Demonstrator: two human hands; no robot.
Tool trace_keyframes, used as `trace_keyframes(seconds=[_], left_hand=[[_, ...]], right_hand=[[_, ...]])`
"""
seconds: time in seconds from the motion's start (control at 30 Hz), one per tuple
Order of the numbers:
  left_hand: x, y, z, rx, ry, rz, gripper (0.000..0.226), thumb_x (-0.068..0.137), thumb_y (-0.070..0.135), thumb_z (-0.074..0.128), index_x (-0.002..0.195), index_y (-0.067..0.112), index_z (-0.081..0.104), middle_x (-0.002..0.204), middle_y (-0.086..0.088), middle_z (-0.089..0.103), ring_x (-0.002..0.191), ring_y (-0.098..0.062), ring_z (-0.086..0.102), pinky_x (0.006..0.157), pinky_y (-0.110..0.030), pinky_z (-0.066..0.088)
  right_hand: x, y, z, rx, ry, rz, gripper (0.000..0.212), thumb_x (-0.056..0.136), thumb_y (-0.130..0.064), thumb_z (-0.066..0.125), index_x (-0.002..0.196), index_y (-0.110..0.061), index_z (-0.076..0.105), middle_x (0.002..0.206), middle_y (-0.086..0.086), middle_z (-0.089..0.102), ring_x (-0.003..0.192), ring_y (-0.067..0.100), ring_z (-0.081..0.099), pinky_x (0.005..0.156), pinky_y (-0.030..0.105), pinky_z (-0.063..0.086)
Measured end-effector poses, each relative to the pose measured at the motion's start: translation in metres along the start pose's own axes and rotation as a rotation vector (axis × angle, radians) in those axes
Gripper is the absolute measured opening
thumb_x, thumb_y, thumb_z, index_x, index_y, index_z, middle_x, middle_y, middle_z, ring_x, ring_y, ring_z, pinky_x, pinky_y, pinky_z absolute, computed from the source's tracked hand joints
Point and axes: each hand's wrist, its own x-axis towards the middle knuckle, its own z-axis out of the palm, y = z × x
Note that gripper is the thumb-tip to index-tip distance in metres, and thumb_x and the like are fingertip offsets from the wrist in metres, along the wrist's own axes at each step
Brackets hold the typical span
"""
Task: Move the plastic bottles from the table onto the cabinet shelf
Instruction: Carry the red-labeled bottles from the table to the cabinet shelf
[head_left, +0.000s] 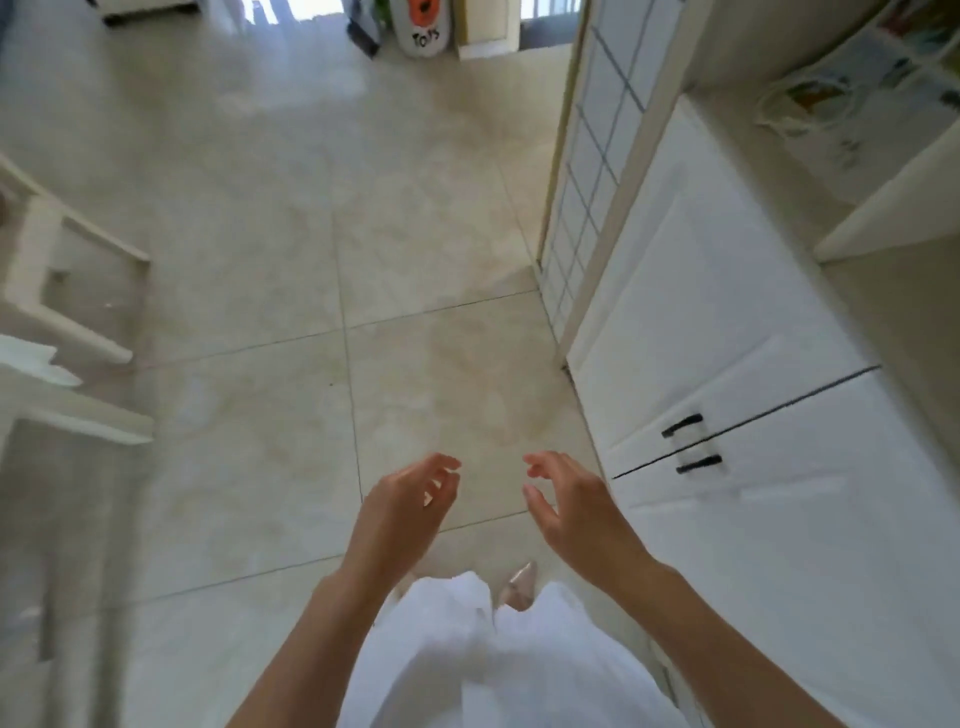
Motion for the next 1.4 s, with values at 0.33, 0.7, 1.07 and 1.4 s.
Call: trace_keyframes(seconds=[0.33,0.7,1.07,1.4], left_hand=[[-0.119,-0.117,-0.071,-0.195,0.361,-0.345,0.035,0.084,0.050,0.043,0.100,0.029,0.067,0.077,0.011,0.072,0.071,-0.002,0.067,0.068,-0.035,0.059],[-0.281,-0.262,-0.152,-0.281,0.513,-0.663,0.013,0.093,0.029,0.058,0.104,0.031,0.066,0.083,0.015,0.071,0.076,-0.002,0.067,0.074,-0.032,0.057],[-0.345,-0.343,-0.207,-0.465,0.786,-0.889,0.017,0.094,0.033,0.058,0.110,0.035,0.063,0.089,0.017,0.067,0.080,-0.004,0.065,0.076,-0.028,0.056],[-0.326,-0.408,-0.306,-0.365,0.924,-1.020,0.025,0.095,0.034,0.055,0.120,0.033,0.059,0.099,0.023,0.063,0.085,0.001,0.063,0.081,-0.030,0.055]], right_hand=[[0.013,-0.123,0.116,-0.124,-0.346,-0.273,0.031,0.094,-0.023,0.055,0.124,-0.015,0.056,0.107,-0.003,0.066,0.101,0.010,0.062,0.090,0.021,0.046],[-0.026,-0.262,0.290,-0.231,-0.662,-0.473,0.025,0.094,-0.025,0.054,0.118,-0.021,0.059,0.101,-0.006,0.069,0.100,0.009,0.063,0.086,0.021,0.046],[-0.018,-0.383,0.412,-0.320,-0.932,-0.809,0.030,0.094,-0.029,0.053,0.122,-0.019,0.055,0.105,-0.008,0.067,0.101,0.010,0.061,0.090,0.028,0.048],[0.046,-0.522,0.505,-0.440,-1.075,-1.109,0.040,0.095,-0.034,0.049,0.132,-0.022,0.044,0.120,-0.007,0.059,0.107,0.009,0.058,0.092,0.026,0.047]])
